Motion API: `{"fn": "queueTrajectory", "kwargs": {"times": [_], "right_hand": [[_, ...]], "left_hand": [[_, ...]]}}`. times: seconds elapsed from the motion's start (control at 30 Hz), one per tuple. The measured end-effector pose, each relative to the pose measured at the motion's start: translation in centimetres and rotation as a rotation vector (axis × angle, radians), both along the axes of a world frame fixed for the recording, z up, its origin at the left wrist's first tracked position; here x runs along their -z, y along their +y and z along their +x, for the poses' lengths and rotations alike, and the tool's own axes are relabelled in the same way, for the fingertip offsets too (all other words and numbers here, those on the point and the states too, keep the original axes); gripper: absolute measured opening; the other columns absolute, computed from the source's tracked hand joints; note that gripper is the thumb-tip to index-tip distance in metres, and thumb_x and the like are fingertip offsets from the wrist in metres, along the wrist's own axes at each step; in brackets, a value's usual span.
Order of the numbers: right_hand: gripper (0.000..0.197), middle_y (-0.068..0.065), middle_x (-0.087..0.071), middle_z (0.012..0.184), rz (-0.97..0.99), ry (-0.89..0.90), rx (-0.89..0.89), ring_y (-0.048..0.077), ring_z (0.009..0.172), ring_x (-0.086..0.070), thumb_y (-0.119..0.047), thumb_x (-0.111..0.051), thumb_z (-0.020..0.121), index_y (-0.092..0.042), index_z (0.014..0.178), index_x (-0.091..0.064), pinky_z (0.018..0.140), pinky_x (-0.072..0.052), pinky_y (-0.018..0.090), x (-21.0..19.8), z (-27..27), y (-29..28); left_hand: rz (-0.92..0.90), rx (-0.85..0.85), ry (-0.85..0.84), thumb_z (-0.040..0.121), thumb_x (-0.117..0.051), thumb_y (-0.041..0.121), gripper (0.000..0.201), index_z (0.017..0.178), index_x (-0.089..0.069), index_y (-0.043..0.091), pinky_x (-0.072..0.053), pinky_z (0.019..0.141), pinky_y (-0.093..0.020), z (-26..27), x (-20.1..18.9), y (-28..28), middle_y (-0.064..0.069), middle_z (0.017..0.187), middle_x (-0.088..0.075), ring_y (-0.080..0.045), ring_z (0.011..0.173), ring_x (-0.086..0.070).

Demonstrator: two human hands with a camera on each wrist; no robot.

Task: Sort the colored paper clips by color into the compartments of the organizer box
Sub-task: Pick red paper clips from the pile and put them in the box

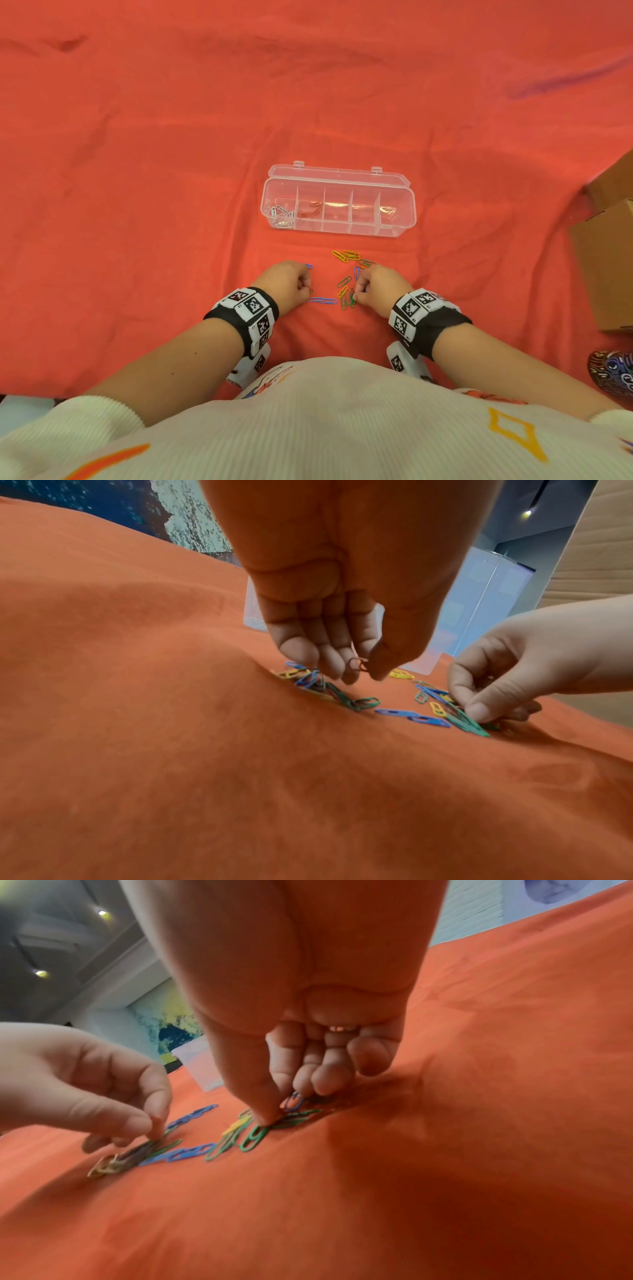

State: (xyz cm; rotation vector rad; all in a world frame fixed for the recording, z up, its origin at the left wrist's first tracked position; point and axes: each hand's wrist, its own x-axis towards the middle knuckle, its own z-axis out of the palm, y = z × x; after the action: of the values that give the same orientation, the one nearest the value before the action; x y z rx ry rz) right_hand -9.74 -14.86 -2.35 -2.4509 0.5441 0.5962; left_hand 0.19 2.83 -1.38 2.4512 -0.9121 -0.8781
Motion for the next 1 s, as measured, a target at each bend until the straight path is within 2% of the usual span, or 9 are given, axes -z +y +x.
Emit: {"fn": "queueTrajectory", "kwargs": {"times": [0.07,0.17,0.3,0.43,0.57,0.67,0.83,0.9,1.0], "right_hand": [[0.006,-0.007,-0.051,0.064,0.027,-0.010,0.054,0.016,0.068,-0.053,-0.014,-0.064,0.077,-0.013,0.071,-0.065,0.068,-0.045,0.028,0.0,-0.1,-0.3],[0.022,-0.008,-0.053,0.057,0.126,-0.077,0.203,0.011,0.053,-0.052,-0.016,-0.067,0.077,-0.024,0.060,-0.055,0.057,-0.041,0.024,-0.1,0.0,-1.0],[0.022,0.003,-0.060,0.059,0.422,-0.211,0.384,0.003,0.037,-0.056,-0.003,-0.063,0.080,-0.020,0.070,-0.055,0.044,-0.044,0.019,-1.4,0.7,-1.5],[0.022,0.006,-0.061,0.068,0.630,-0.242,0.393,0.002,0.044,-0.062,0.008,-0.058,0.082,-0.012,0.091,-0.058,0.046,-0.051,0.014,-2.9,2.0,-1.4],[0.020,0.004,-0.061,0.068,0.617,-0.223,0.325,0.000,0.043,-0.061,0.006,-0.060,0.082,-0.012,0.090,-0.064,0.044,-0.048,0.012,-3.7,3.0,-0.9],[0.022,0.003,-0.064,0.068,0.554,-0.243,0.315,0.002,0.043,-0.061,-0.001,-0.064,0.081,-0.022,0.082,-0.067,0.049,-0.050,0.020,-3.9,4.0,-0.8],[0.015,0.007,-0.062,0.065,0.459,-0.258,0.400,0.009,0.043,-0.055,-0.006,-0.066,0.081,-0.013,0.094,-0.070,0.050,-0.044,0.022,-5.2,6.7,-0.6],[0.011,0.013,-0.064,0.067,0.445,-0.248,0.425,0.011,0.043,-0.055,-0.009,-0.067,0.081,-0.018,0.087,-0.069,0.051,-0.044,0.022,-5.6,8.1,-0.5],[0.011,0.001,-0.063,0.052,0.392,-0.269,0.445,0.001,0.033,-0.054,-0.011,-0.066,0.082,-0.014,0.091,-0.072,0.044,-0.044,0.017,-5.7,10.1,-0.3]], "left_hand": [[-0.014,-0.020,0.005,0.077,-0.060,0.012,0.010,0.087,-0.063,0.011,-0.046,0.076,-0.029,0.0,-0.2,0.0,0.000,0.079,-0.058,-0.017,0.072,-0.052],[-0.060,-0.068,0.013,0.078,-0.058,0.009,0.019,0.096,-0.063,0.013,-0.043,0.074,-0.026,0.1,-0.5,-0.2,0.002,0.080,-0.056,-0.015,0.072,-0.050],[-0.140,-0.129,0.003,0.081,-0.054,0.005,0.026,0.103,-0.066,0.011,-0.041,0.074,-0.024,0.6,-1.7,-1.0,-0.008,0.091,-0.066,-0.020,0.075,-0.054],[-0.210,-0.204,-0.022,0.079,-0.052,0.002,0.028,0.098,-0.069,0.014,-0.041,0.074,-0.019,1.6,-2.8,-1.7,-0.007,0.095,-0.069,-0.017,0.077,-0.057],[-0.290,-0.222,-0.068,0.080,-0.058,0.005,0.022,0.095,-0.072,0.015,-0.033,0.069,-0.011,2.9,-3.5,-2.1,0.004,0.089,-0.058,-0.008,0.077,-0.051],[-0.322,-0.259,-0.076,0.081,-0.062,0.011,0.019,0.096,-0.071,0.018,-0.036,0.073,-0.016,4.0,-3.9,-2.4,0.006,0.086,-0.059,-0.008,0.077,-0.052],[-0.376,-0.405,-0.072,0.076,-0.070,0.014,0.014,0.087,-0.068,0.020,-0.040,0.062,-0.022,6.2,-3.9,-2.7,0.007,0.068,-0.061,0.001,0.057,-0.048],[-0.372,-0.449,-0.061,0.075,-0.071,0.014,0.013,0.086,-0.067,0.019,-0.041,0.064,-0.025,6.9,-3.9,-3.0,0.011,0.062,-0.058,-0.002,0.056,-0.048],[-0.341,-0.473,-0.067,0.077,-0.067,0.013,0.011,0.087,-0.067,0.019,-0.047,0.067,-0.031,7.6,-3.9,-3.5,0.006,0.066,-0.062,-0.012,0.059,-0.053]]}}
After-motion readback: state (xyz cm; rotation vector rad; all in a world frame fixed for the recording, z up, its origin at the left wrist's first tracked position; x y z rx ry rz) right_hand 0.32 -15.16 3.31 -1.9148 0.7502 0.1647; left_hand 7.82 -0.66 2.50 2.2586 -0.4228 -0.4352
